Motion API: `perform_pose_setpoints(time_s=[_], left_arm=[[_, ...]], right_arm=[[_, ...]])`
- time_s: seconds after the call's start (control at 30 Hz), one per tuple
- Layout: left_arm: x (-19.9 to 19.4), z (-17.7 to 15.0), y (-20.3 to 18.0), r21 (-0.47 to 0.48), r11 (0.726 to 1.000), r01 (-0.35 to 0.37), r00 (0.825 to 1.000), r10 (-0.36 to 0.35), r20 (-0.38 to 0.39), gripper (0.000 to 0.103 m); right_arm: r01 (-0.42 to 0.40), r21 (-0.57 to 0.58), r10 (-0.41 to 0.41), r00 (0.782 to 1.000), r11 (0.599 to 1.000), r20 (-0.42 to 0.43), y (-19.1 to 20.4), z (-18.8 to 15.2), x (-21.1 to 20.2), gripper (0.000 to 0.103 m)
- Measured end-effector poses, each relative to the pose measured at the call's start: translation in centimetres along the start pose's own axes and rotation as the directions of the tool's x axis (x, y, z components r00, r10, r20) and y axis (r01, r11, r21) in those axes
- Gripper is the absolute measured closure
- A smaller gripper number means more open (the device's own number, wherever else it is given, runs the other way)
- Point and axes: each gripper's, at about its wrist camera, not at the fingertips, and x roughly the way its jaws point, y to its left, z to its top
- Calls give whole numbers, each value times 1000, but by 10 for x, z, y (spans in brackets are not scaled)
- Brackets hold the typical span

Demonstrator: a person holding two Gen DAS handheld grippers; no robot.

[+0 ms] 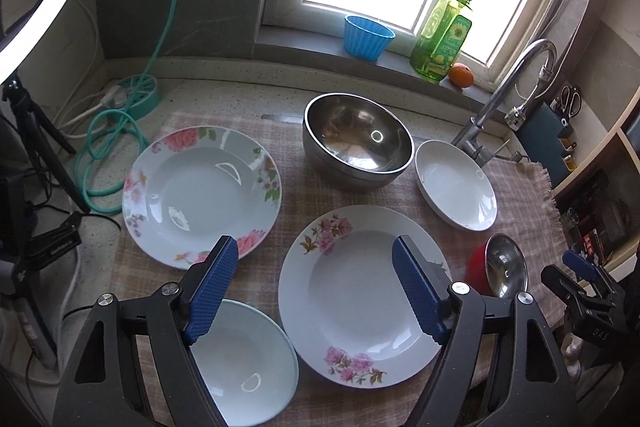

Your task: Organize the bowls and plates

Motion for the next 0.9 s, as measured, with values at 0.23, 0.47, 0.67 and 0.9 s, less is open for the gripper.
perform_pose_setpoints(time_s=[0.23,0.47,0.67,0.9], left_arm=[[31,-5,4,-31,996,86,986,-90,-144,53],[51,-10,14,-63,995,78,969,-90,-230,66],[63,-7,20,-60,996,68,959,-82,-271,69],[79,-4,29,-99,992,75,945,-102,-309,69]], right_arm=[[-137,65,144,983,988,-114,1,-18,13,21],[-241,162,273,938,957,-214,-2,-40,39,52],[-298,231,357,892,926,-277,-3,-49,65,64],[-319,284,400,865,904,-304,4,-54,86,68]])
